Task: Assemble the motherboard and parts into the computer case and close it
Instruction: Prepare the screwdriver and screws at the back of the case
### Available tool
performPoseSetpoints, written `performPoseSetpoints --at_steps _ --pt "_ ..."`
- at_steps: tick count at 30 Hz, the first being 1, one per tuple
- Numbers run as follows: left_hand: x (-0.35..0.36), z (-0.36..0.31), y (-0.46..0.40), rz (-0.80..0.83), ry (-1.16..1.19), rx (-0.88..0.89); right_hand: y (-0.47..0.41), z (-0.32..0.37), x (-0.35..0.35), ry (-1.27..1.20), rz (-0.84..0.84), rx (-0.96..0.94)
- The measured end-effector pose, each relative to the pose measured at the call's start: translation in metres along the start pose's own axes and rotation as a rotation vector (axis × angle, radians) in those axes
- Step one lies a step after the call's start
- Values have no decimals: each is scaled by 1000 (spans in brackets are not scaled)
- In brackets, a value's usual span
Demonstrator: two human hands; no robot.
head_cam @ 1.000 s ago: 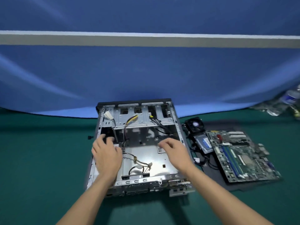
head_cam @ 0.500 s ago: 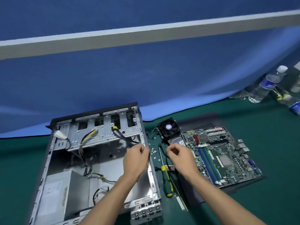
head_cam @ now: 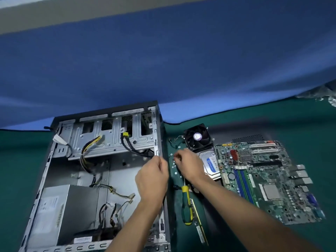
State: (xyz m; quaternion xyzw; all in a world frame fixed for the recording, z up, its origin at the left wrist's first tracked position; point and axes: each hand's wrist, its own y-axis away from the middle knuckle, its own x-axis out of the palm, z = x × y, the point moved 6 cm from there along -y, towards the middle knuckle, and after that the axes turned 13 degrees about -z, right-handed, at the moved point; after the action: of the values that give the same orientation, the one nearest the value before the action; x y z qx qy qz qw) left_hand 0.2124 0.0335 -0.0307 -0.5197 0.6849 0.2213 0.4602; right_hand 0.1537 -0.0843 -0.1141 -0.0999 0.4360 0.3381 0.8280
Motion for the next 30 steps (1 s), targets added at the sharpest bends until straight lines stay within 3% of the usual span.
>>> performPoseSetpoints --at_steps 9,15,22,26,30 --pt "-4 -11 -4 -52 16 128 -34 12 31 250 97 -46" --pt "-1 -7 -4 -43 52 152 -37 13 34 263 73 -18" --pt "-12 -16 -3 -129 44 322 -11 14 -9 -192 -167 53" --pt "-13 -15 1 -59 69 280 6 23 -43 -533 -153 86" --pt "-11 -17 -9 65 98 289 19 37 -73 -717 -126 93"
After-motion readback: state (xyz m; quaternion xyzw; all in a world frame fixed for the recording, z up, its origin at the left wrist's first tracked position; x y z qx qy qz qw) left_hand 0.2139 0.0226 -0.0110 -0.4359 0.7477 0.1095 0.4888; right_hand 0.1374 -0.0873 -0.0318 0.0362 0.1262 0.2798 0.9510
